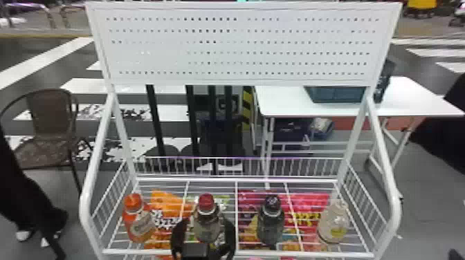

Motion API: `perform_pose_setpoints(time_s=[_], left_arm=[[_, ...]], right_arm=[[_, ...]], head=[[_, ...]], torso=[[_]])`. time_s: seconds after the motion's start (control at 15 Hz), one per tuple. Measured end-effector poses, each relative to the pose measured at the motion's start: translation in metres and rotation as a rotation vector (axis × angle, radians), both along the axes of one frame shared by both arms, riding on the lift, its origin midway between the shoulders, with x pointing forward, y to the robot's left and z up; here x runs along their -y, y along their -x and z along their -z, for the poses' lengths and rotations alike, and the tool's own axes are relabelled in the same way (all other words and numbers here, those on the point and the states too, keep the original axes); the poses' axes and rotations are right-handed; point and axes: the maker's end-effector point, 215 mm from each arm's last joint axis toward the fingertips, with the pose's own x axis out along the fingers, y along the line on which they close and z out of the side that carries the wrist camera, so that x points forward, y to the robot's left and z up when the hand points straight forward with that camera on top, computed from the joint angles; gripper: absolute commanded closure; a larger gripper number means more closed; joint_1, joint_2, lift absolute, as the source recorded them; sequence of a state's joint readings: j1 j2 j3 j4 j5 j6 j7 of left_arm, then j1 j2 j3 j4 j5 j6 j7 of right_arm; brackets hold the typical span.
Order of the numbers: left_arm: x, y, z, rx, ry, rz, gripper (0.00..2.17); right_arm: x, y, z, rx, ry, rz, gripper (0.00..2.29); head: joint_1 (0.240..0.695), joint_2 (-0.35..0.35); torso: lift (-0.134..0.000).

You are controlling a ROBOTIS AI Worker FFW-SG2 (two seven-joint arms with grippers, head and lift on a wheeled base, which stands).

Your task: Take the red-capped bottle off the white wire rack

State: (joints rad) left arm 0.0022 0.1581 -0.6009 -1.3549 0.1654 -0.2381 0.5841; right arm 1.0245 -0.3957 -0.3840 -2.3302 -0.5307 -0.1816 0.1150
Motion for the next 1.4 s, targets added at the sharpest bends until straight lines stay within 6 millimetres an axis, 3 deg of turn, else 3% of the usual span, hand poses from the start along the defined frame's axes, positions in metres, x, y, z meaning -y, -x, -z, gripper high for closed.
perform_pose_setpoints(time_s=[0.2, 0.27, 0.47, 0.53, 0.67, 0.93, 1.13, 1.27, 1.4], left_arm=[[0.002, -0.011, 0.006, -0.01, -0.014, 0.003, 0.1], [0.001, -0.014, 0.008, -0.012, -0.018, 0.004, 0.32], [-0.002, -0.016, 0.007, -0.012, -0.014, -0.002, 1.72], [-0.003, -0.016, 0.005, -0.01, -0.01, -0.007, 1.96], [-0.007, -0.015, 0.001, -0.006, 0.001, -0.022, 2.1], [-0.007, -0.009, -0.01, 0.008, 0.015, -0.016, 2.1], [-0.003, 0.006, -0.036, 0.001, -0.002, 0.009, 2.09], [-0.016, 0.024, -0.061, -0.036, -0.057, 0.013, 2.09], [-0.045, 0.042, -0.089, -0.051, -0.096, -0.006, 2.09]], right_arm=[[0.005, 0.001, 0.0, -0.003, 0.009, 0.006, 0.17], [0.006, 0.001, 0.0, -0.003, 0.012, 0.008, 0.17], [0.008, -0.001, -0.002, -0.003, 0.016, 0.006, 0.17], [0.008, -0.002, -0.002, -0.003, 0.016, 0.005, 0.17], [0.009, -0.004, -0.001, -0.007, 0.017, 0.004, 0.17], [0.009, -0.009, 0.002, -0.018, 0.016, 0.006, 0.17], [0.01, -0.011, 0.005, -0.025, 0.016, 0.007, 0.17], [0.011, -0.013, 0.006, -0.028, 0.016, 0.01, 0.17], [0.011, -0.014, 0.009, -0.03, 0.013, 0.01, 0.17]], head=[[0.499, 0.0], [0.499, 0.0], [0.499, 0.0], [0.499, 0.0], [0.499, 0.0], [0.499, 0.0], [0.499, 0.0], [0.499, 0.0], [0.499, 0.0]], torso=[[0.0], [0.0], [0.0], [0.0], [0.0], [0.0], [0.0], [0.0], [0.0]])
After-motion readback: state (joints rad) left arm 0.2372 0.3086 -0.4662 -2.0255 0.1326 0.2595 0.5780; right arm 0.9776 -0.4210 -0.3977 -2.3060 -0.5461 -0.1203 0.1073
